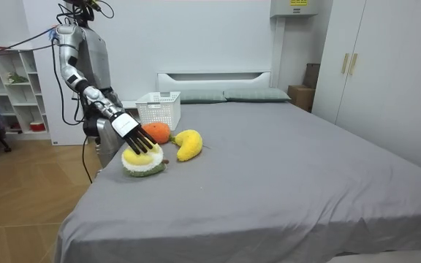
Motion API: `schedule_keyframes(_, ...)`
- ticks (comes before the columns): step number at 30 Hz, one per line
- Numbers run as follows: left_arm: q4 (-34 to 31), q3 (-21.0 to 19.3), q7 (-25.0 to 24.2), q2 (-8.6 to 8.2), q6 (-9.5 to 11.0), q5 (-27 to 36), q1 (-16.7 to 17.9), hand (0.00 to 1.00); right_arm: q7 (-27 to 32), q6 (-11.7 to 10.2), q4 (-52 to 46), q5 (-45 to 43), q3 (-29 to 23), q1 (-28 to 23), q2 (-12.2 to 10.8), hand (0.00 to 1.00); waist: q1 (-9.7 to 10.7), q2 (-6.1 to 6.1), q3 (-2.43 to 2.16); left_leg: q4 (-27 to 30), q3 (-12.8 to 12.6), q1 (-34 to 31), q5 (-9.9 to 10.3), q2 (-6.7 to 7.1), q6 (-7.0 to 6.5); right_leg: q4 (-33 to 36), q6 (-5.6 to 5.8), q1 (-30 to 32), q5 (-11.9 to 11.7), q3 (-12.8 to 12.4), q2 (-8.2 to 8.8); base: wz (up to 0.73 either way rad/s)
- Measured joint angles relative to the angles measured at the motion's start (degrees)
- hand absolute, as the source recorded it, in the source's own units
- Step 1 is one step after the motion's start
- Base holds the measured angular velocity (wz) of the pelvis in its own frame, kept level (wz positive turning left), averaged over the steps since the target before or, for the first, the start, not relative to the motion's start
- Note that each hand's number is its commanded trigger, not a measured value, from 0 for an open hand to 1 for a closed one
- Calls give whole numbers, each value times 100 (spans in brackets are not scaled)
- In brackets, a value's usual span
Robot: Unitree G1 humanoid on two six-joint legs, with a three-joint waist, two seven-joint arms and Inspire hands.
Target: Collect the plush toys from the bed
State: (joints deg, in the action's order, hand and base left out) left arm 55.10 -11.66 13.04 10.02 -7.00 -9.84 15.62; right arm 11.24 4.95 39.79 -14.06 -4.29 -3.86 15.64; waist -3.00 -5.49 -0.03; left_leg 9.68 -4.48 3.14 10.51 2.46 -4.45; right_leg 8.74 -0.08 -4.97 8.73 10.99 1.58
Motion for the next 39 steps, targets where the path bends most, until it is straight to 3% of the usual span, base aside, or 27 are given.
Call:
schedule_keyframes(13,26,-61,-22,-16,-16,-2,24,0,-8,-13,671,-106,-1,-72,1,0,-49,32,5,-12,12,0,9,2,-10,13,1,-17,-2,20,7,0)
schedule_keyframes(14,35,-60,-21,-23,-13,-2,26,0,-8,-10,739,-126,-1,-72,1,45,-55,31,6,-10,16,0,9,3,-10,13,2,-19,-2,24,6,0)
schedule_keyframes(15,57,-60,-21,-24,-11,-3,26,0,-3,-12,763,-133,-1,-72,0,68,-59,32,5,-9,17,0,9,3,-10,13,1,-19,-2,23,6,0)
schedule_keyframes(17,139,-56,-19,-25,-12,-4,8,0,42,-39,901,-216,7,-70,0,100,-61,32,5,-3,33,0,12,5,-11,12,2,-24,-2,33,7,0)
schedule_keyframes(39,179,83,-31,-25,-5,-231,-211,0,236,-115,1532,-314,196,41,-23,100,-169,91,14,-4,60,40,18,7,-10,-1,1,-70,-5,9,-1,0)
